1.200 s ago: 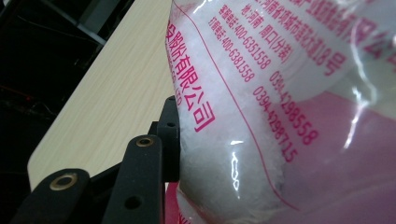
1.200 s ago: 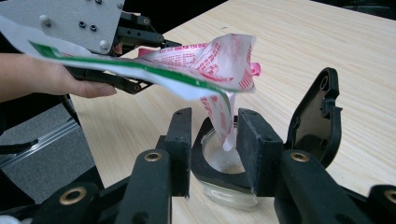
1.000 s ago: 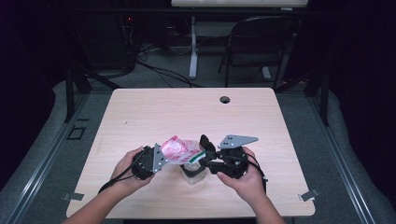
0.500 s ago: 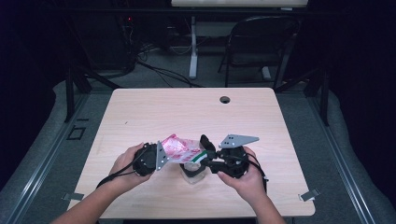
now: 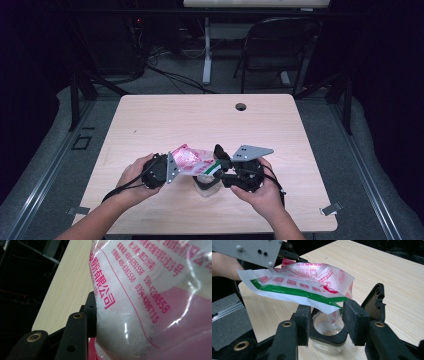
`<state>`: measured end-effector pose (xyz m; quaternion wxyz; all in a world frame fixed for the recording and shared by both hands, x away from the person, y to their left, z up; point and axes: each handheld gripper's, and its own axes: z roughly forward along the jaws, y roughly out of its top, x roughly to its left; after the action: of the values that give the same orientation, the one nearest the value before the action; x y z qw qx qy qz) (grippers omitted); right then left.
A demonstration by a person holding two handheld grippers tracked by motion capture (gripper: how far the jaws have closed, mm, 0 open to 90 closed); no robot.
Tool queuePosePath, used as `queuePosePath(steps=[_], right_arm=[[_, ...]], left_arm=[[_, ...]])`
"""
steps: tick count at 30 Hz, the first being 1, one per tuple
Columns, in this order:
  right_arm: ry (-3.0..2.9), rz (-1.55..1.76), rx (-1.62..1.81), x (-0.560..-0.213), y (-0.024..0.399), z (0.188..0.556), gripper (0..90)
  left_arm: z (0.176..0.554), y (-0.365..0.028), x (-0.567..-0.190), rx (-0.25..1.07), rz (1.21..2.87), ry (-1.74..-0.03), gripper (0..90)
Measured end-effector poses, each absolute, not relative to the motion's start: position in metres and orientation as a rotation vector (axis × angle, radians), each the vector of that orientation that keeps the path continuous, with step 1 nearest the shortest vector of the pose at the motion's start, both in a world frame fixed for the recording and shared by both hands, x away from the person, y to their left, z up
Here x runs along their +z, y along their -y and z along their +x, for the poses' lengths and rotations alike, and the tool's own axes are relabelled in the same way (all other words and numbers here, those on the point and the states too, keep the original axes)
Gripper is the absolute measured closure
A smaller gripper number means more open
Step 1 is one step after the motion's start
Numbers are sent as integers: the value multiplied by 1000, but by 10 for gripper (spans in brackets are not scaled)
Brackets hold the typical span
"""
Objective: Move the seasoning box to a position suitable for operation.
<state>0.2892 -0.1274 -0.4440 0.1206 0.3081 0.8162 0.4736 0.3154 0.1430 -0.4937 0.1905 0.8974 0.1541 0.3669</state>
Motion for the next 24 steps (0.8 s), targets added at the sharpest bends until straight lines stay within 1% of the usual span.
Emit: queuePosePath(steps=[8,13,15,24], right_arm=[[-2358,883,1387,-438,132,287,570],[-2373,817,1376,-438,127,283,557],[-2379,804,1362,-439,124,282,542],[-2383,795,1333,-442,120,284,541]], left_arm=[[317,-148,-495,1042,2525,-446,644],[317,-148,-495,1043,2526,-446,644],[317,-147,-495,1052,2530,-439,644],[316,-145,-500,1101,2538,-404,645]])
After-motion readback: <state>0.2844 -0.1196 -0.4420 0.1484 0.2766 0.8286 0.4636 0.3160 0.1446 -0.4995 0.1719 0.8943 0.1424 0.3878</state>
